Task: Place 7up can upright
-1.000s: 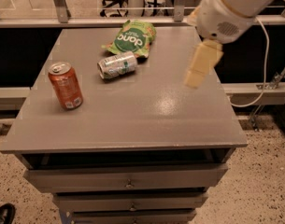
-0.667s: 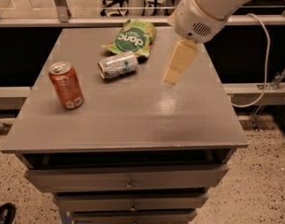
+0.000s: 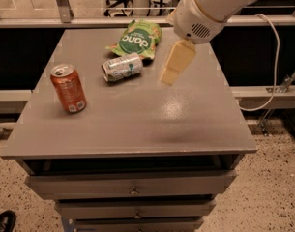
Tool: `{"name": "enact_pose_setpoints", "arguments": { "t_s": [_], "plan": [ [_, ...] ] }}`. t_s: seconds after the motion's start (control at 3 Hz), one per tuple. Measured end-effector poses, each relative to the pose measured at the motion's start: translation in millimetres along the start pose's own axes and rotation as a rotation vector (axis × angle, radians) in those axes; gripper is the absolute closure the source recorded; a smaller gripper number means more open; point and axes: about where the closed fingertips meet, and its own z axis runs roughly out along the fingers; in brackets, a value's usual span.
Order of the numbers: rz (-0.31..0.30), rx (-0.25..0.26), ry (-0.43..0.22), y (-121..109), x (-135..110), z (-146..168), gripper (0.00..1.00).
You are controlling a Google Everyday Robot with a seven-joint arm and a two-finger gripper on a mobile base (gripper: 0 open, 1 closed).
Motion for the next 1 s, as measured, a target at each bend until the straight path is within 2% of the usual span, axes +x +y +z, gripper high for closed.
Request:
{"name": "enact_pose_setpoints", "arguments": {
  "t_s": [0.33,0.67,1.0],
  "plan": [
    [-0.003,-0.014,-0.073,-17.5,-32.7,37.4,0.00],
    [0.001,-0.064,-0.136,-29.9,-70.2,86.4,0.00],
    [0.014,-0.114,-0.163,-32.2,-96.4,128.2,0.00]
  ]
}}
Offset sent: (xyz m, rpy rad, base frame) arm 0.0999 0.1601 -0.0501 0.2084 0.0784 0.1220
